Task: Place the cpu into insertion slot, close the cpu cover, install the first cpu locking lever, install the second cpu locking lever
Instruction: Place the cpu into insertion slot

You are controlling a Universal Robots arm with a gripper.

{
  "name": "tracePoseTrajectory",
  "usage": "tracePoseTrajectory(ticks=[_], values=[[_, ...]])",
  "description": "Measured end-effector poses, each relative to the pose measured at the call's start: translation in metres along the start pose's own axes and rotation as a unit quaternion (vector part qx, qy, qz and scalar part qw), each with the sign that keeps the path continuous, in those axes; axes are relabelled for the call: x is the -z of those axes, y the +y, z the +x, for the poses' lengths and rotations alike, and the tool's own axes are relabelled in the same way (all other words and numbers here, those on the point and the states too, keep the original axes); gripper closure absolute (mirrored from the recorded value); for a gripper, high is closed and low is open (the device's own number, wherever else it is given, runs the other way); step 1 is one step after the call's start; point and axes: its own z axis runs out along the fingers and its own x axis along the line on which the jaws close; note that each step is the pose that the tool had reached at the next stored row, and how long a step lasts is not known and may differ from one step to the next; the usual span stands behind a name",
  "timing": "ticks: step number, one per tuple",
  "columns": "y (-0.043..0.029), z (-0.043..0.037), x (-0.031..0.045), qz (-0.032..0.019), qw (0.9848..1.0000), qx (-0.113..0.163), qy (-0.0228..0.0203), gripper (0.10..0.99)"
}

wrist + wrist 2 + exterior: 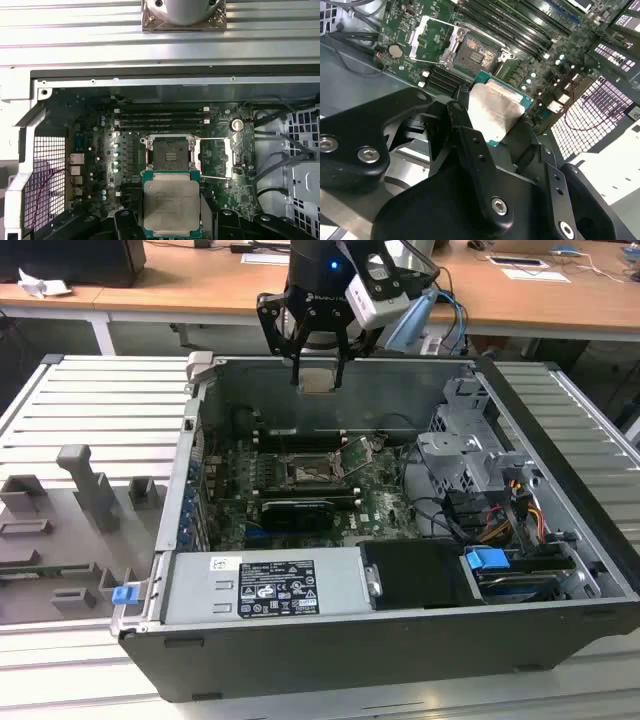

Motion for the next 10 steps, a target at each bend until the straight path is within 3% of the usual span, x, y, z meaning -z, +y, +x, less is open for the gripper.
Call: tracePoseTrajectory(ticks=[6,10], values=[[0.0,0.0,0.0,-0.0002,0.9999,-0.012,-0.0011,0.545],[-0.0001,-0.0001,-0.0004,-0.0006,0.998,-0.063,-0.0056,0.545]])
